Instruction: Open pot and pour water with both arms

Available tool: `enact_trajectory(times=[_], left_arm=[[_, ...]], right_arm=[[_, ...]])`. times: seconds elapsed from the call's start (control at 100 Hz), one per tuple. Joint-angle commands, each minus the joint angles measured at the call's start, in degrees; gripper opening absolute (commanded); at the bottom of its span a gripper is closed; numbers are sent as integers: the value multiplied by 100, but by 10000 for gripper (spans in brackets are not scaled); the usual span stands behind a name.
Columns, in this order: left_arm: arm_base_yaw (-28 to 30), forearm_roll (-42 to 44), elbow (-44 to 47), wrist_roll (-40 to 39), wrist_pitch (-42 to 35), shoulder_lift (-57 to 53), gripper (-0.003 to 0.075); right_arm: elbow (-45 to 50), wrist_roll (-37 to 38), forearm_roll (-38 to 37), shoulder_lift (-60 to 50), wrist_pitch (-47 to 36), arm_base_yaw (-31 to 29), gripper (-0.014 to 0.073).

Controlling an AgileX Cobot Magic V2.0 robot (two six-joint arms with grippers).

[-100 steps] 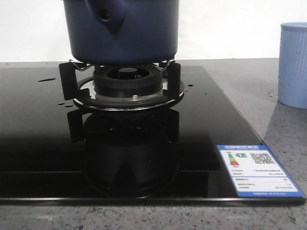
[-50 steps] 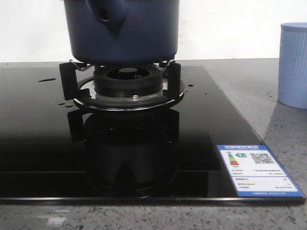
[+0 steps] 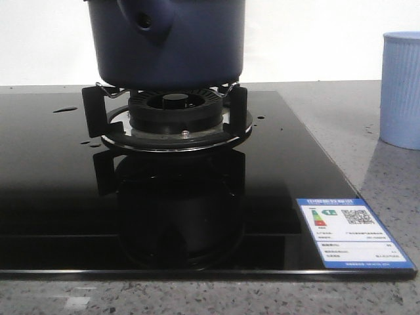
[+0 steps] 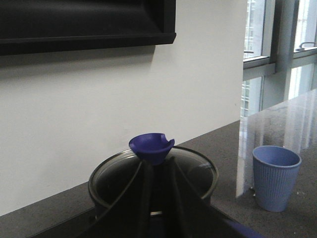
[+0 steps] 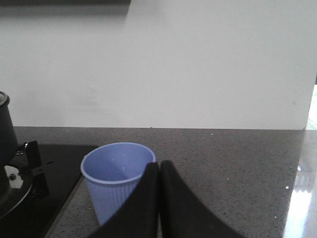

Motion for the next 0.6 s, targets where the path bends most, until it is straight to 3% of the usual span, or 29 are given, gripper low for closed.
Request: enact_trajectory(times=[0.0, 0.09, 0.28, 0.59], left_arm=[[18, -185, 454, -155, -395, -785, -19], [18, -185, 1065, -310, -797, -1518, -19], [18, -206, 1815, -459, -1099, -2631, -19], [18, -206, 1986, -459, -1086, -3078, -19]], right_arm=[[-207, -21, 363, -157, -152, 162, -74], [-207, -93, 725, -345, 124, 506, -74], [-207, -93, 736, -510, 424, 1184, -74], [-207, -93, 736, -510, 413, 1293, -74]])
